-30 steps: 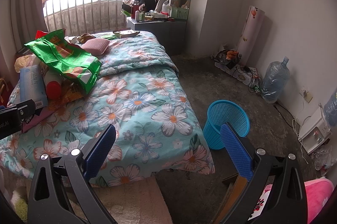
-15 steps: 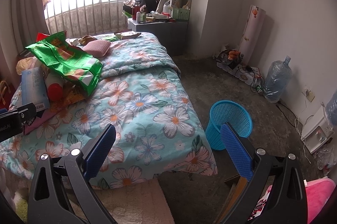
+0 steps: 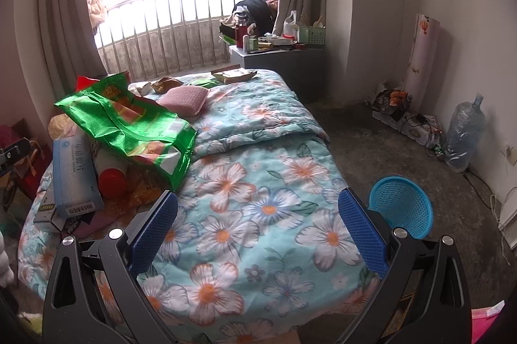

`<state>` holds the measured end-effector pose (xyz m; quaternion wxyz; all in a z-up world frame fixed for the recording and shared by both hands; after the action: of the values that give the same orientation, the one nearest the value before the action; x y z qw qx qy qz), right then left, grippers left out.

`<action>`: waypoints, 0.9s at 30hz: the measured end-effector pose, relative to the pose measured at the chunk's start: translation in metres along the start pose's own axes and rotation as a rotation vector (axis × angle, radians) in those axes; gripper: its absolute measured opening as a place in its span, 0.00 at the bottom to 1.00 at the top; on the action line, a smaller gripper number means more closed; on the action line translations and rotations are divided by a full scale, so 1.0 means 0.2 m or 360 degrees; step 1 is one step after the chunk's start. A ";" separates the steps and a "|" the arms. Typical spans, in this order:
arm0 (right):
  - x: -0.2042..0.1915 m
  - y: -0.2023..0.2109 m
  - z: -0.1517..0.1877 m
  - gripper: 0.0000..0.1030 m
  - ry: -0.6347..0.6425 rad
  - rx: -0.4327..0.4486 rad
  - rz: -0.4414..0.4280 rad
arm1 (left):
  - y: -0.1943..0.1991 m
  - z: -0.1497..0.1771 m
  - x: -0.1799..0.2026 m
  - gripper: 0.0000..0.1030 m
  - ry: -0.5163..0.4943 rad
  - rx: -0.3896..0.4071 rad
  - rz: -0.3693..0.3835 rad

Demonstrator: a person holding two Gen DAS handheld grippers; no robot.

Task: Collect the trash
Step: 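Reach the left tool to the crumpled tan paper towel and close on it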

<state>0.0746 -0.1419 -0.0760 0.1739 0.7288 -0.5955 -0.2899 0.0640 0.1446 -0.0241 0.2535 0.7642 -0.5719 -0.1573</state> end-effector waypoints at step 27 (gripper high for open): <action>0.01 -0.41 -0.12 0.94 -0.0017 -0.0275 -0.0017 | -1.52 -0.53 -0.33 0.91 0.0044 -0.0869 -0.0001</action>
<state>0.1528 -0.1272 -0.1071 0.2315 0.7127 -0.5651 -0.3450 0.3422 0.2963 -0.1123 0.4580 0.6697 -0.5046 -0.2952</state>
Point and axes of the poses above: each gripper's, at about its wrist camera, not at the fingertips, and y roughly against the way its jaws point, x to its right, z to its underside, the point moved 5 cm from there along -y, roughly the way its jaws point, and after that the axes turned 14 degrees about -z, right-handed, at the moved point
